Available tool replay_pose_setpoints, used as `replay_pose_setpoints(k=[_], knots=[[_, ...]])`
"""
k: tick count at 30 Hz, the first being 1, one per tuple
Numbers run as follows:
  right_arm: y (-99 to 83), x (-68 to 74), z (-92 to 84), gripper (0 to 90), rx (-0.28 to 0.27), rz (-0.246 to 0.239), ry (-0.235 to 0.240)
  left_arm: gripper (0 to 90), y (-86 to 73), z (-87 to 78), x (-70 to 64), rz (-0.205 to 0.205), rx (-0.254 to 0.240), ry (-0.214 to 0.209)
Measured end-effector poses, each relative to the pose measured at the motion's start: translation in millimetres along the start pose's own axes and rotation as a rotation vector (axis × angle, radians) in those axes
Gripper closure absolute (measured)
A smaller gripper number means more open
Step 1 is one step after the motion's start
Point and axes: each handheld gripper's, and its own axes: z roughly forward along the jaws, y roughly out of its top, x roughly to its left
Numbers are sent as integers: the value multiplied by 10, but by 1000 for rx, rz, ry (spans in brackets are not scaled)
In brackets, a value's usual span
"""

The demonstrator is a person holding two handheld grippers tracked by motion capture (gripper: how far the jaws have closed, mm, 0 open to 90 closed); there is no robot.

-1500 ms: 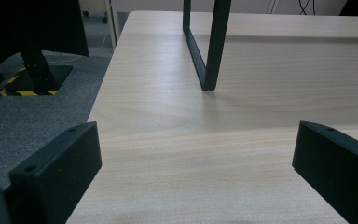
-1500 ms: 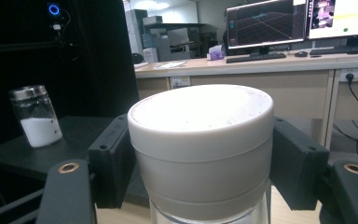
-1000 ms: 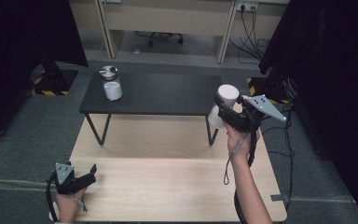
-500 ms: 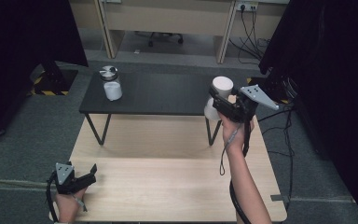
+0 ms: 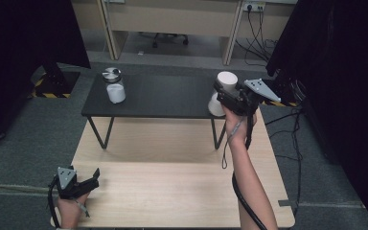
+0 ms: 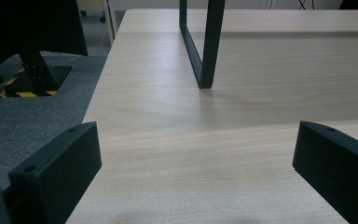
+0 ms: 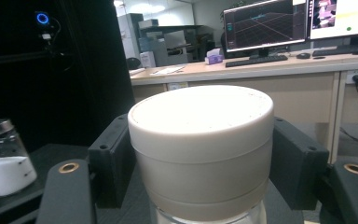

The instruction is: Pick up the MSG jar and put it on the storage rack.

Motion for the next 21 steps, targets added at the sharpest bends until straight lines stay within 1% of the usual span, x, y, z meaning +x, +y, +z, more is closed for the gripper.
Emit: replay_pose_setpoints(k=[3, 9, 11, 13, 17, 21], knots=[[11, -29, 48, 320, 2, 4, 2, 2, 1, 1, -2, 2, 0, 1], [15, -59, 135, 320, 6, -4, 2, 2, -7, 1, -9, 0, -7, 6], [16, -72, 167, 320, 6, -4, 3, 1, 0, 4, -11, 5, -2, 5], [14, -85, 198, 320, 8, 1, 4, 0, -3, 3, -5, 2, -5, -1], [19, -105, 260, 320, 13, 5, 9, 0, 5, 6, -7, 3, 0, 2], [26, -117, 327, 320, 15, -6, 8, 0, 8, 7, -7, 4, 1, 1]])
